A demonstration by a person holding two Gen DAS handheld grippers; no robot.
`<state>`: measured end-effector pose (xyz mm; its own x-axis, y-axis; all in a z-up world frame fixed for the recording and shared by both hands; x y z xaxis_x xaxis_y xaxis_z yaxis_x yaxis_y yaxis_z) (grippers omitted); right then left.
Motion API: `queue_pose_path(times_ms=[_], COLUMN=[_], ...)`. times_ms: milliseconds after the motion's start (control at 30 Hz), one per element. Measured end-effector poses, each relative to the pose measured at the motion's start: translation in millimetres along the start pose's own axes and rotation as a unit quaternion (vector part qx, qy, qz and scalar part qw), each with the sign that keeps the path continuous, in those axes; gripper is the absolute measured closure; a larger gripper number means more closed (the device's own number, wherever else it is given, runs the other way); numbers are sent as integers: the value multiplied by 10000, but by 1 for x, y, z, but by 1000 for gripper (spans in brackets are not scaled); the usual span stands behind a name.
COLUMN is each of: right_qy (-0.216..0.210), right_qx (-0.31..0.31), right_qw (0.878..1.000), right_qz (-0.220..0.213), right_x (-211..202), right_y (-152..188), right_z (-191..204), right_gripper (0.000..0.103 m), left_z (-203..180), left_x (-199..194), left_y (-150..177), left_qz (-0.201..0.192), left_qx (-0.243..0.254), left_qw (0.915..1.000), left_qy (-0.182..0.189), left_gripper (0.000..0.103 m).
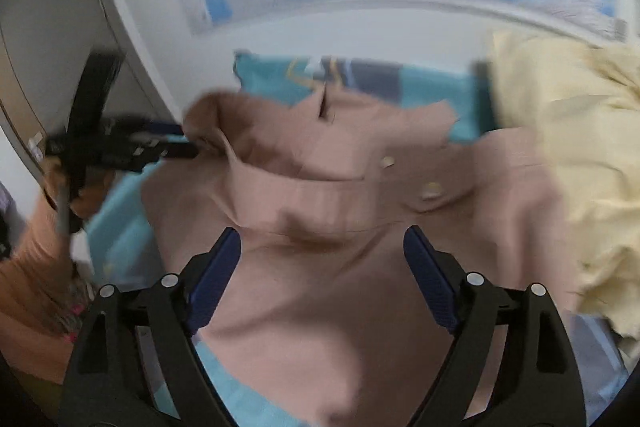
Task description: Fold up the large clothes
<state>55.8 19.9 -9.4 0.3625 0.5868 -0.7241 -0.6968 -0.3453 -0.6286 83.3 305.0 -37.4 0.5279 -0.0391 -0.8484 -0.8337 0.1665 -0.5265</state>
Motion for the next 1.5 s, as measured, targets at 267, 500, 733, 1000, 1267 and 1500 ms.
queue_pose_path(times_ms=[267, 500, 733, 1000, 1267, 1500], right_qy=[616, 796, 939, 492, 372, -303], right_qx=[-193, -89, -48, 331, 1397, 1567], right_qw=[9979, 9957, 9953, 9913, 9883, 9865], right_qz=[111, -458, 241, -1177, -489, -359], right_x=[35, 25, 81, -70, -62, -42], right_y=[-21, -67, -55, -2, 85, 82], right_z=[-9, -19, -38, -55, -110, -107], right_gripper=[100, 100, 94, 31, 15, 75], left_z=[6, 32, 36, 60, 60, 12], left_x=[42, 25, 30, 2, 5, 9], left_y=[-22, -45, -24, 48, 101, 96], left_qz=[204, -342, -396, -524, -577, -544], left_qx=[-160, -691, -689, -758, -1075, -347], left_qw=[9996, 9968, 9967, 9950, 9889, 9935], left_qy=[-83, -231, -138, -372, 851, 936], left_gripper=[67, 77, 30, 7, 7, 15])
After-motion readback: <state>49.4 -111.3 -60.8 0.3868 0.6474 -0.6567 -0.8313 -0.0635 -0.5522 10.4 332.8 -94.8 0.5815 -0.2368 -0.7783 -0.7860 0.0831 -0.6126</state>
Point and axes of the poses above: each gripper's, at about its wrist camera, not at the fingertips, and x roughly the way its jaws point, z to its left, y to its underside, the point moved 2 cm from there along x, roughly the way its jaws point, and after that the axes turned 8 degrees about x, right-handed, at the moved point
